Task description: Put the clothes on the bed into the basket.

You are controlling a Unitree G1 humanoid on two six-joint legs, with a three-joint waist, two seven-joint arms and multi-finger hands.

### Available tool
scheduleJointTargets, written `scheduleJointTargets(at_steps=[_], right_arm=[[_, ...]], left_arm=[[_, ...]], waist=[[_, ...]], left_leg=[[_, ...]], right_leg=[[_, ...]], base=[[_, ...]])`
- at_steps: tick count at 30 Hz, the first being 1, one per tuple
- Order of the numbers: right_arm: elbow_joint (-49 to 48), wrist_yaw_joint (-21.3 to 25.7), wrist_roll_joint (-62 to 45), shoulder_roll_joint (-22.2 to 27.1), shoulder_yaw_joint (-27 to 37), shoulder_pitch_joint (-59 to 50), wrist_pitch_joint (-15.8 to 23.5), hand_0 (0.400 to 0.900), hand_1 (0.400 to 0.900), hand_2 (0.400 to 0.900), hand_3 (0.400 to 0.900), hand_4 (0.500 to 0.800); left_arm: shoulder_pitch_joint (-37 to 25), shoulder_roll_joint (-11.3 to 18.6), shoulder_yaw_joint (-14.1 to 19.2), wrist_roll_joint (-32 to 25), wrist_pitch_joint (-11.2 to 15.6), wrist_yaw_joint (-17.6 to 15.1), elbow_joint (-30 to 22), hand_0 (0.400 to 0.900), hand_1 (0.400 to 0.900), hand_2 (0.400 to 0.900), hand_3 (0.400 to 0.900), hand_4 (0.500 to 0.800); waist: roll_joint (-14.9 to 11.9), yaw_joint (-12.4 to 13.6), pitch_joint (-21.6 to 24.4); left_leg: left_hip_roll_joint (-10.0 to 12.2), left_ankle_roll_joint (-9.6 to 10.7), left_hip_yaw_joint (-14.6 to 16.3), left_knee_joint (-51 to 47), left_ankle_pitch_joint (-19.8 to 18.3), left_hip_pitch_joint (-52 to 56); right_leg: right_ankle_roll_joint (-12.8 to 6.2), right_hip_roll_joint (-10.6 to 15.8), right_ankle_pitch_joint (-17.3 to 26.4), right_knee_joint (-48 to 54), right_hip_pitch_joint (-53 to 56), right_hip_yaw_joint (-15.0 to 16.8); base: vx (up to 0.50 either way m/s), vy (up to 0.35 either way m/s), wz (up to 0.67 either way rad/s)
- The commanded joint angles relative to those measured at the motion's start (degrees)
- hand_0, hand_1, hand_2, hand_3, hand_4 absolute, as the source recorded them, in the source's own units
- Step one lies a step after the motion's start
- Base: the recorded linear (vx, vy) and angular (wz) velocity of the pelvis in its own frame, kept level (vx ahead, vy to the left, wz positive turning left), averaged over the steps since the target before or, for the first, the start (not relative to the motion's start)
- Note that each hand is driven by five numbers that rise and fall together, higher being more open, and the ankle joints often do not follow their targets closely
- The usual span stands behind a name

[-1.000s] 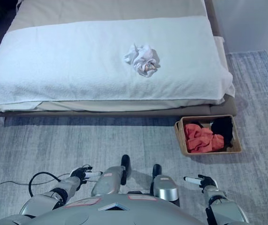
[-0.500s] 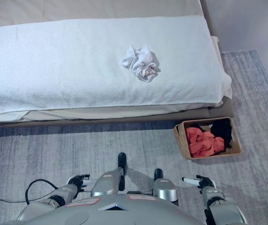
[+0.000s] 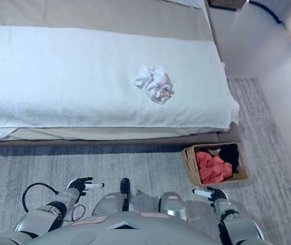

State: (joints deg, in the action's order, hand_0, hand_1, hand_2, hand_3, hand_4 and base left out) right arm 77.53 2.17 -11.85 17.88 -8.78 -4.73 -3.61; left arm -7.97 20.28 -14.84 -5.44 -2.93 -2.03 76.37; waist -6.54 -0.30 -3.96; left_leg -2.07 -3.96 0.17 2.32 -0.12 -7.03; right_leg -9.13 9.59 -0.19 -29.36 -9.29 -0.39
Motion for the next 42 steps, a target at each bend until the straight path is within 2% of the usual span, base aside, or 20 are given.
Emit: scheduleJointTargets(at_steps=[1,2,3,4,7,10,13,15,21,27,31,35,42], right_arm=[[-1.74,1.7,-2.15,3.57,-0.66,-0.22,0.38,0.9,0.9,0.9,0.9,0.8],[-1.84,1.87,-2.36,3.71,-0.76,-0.54,0.56,0.9,0.9,0.9,0.9,0.8],[-1.81,1.9,-2.27,4.02,-1.06,-1.28,0.6,0.9,0.9,0.9,0.9,0.8],[-1.78,1.89,-2.28,4.04,-1.07,-1.32,0.61,0.9,0.9,0.9,0.9,0.8],[-4.54,2.71,-2.63,5.29,-1.54,-3.31,0.96,0.9,0.9,0.9,0.9,0.8],[-7.28,3.01,-1.94,7.08,-2.18,-5.67,1.01,0.9,0.9,0.9,0.9,0.8],[-11.32,3.12,-1.36,9.55,-2.66,-7.98,1.54,0.9,0.9,0.9,0.9,0.8],[-13.17,2.96,-0.94,10.47,-2.76,-7.79,1.71,0.9,0.9,0.9,0.9,0.8],[-20.46,2.48,2.24,19.67,-4.77,-13.44,2.72,0.9,0.9,0.9,0.9,0.8],[-21.57,2.8,2.97,25.39,-12.67,-30.17,3.08,0.9,0.9,0.9,0.9,0.8],[-16.93,3.76,2.6,26.11,-18.73,-43.97,3.2,0.9,0.9,0.9,0.9,0.8],[-9.7,5.01,0.88,24.16,-22.79,-56.83,3.15,0.9,0.9,0.9,0.9,0.8],[-1.89,6.35,0.9,21.03,-26.13,-67.21,2.09,0.9,0.9,0.9,0.9,0.8]], left_arm=[[1.21,4.01,1.71,-1.74,-0.45,-0.65,0.2,0.9,0.9,0.9,0.9,0.8],[1.06,3.97,1.61,-1.74,-0.34,-0.67,0.23,0.9,0.9,0.9,0.9,0.8],[0.74,3.77,1.4,-1.59,-0.21,-0.76,0.38,0.9,0.9,0.9,0.9,0.8],[0.71,3.76,1.41,-1.59,-0.2,-0.76,0.4,0.9,0.9,0.9,0.9,0.8],[0.16,3.41,1.23,-1.42,-0.07,-0.96,0.54,0.9,0.9,0.9,0.9,0.8],[0.2,3.4,1.7,-1.27,-0.05,-1.01,0.67,0.9,0.9,0.9,0.9,0.8],[0.65,3.59,2.22,-1.26,0.03,-0.78,1.07,0.9,0.9,0.9,0.9,0.8],[0.86,3.53,2.2,-0.86,0.04,-0.66,1.12,0.9,0.9,0.9,0.9,0.8],[3.78,-0.17,0.87,1.1,0.18,-0.07,1.55,0.9,0.9,0.9,0.9,0.8],[3.21,-2.84,-2.94,0.56,0.27,-0.56,0.81,0.9,0.9,0.9,0.9,0.8],[3.13,-3.28,-4.77,-0.36,0.74,-1.13,0.98,0.9,0.9,0.9,0.9,0.8],[2.96,-2.77,-6.51,-2.35,1.34,-1.63,0.55,0.9,0.9,0.9,0.9,0.8],[2.42,-1.24,-8.84,-5.0,2.03,-1.74,-1.84,0.9,0.9,0.9,0.9,0.8]], waist=[[0.75,-0.48,-0.83],[0.97,-0.28,-1.03],[0.99,0.01,-1.48],[1.06,-0.16,-1.76],[0.55,-0.44,-3.49],[0.17,-0.21,-4.41],[-0.01,-0.25,-4.81],[-0.04,-0.32,-4.61],[3.41,-0.93,-1.22],[6.62,-0.6,-0.61],[7.58,0.33,-1.22],[8.77,1.74,-3.3],[11.54,4.53,-6.82]], left_leg=[[-1.27,2.05,-5.23,1.29,-1.08,-2.55],[-1.01,2.31,-5.63,0.95,-1.09,-2.2],[-0.78,2.71,-6.03,1.02,-1.49,-1.85],[-0.76,2.74,-6.24,1.07,-1.64,-1.53],[-1.5,3.48,-7.4,2.17,-3.59,-0.01],[-1.39,4.36,-7.84,2.46,-5.12,2.14],[-0.98,5.2,-8.72,1.83,-5.78,3.97],[-0.91,5.61,-9.01,1.64,-6.01,4.33],[3.42,8.4,-9.83,-0.87,-5.19,6.0],[5.64,10.24,-8.06,-3.58,-2.77,5.64],[5.91,10.45,-7.54,-4.39,-2.0,4.92],[5.6,10.49,-7.8,-4.72,-0.94,2.69],[4.23,10.17,-9.39,-4.49,0.47,-0.76]], right_leg=[[1.82,-4.06,2.56,6.2,2.83,-0.71],[2.21,-4.39,-0.41,8.76,1.93,-1.22],[2.23,-3.47,-1.59,13.15,0.93,-2.37],[2.27,-3.5,-1.61,13.4,1.47,-2.62],[0.92,-1.81,1.53,23.93,-1.85,0.01],[-0.53,0.15,6.13,28.74,-3.67,-1.28],[-1.14,0.29,8.09,28.64,-4.56,-0.42],[-0.97,0.29,7.43,29.0,-3.72,-0.59],[1.05,-1.53,4.53,30.07,-0.24,-3.65],[1.72,-2.04,3.8,32.17,0.65,-5.87],[1.72,-1.94,3.9,32.52,0.23,-6.23],[1.8,-1.45,4.11,31.77,-2.28,-6.27],[2.11,-0.29,3.77,29.47,-5.52,-6.49]], base=[[0.21,0.063,0.46],[0.18,0.007,0.37],[0.13,-0.02,0.31],[0.15,-0.041,0.45],[0.17,-0.072,0.45],[0.17,-0.142,0.22],[0.16,-0.191,0.3],[0.15,-0.188,0.28],[0.21,-0.258,0.3],[0.08,-0.102,0.09],[0.01,-0.043,-0.02],[-0.06,-0.009,0.06],[-0.04,-0.002,0.17]])
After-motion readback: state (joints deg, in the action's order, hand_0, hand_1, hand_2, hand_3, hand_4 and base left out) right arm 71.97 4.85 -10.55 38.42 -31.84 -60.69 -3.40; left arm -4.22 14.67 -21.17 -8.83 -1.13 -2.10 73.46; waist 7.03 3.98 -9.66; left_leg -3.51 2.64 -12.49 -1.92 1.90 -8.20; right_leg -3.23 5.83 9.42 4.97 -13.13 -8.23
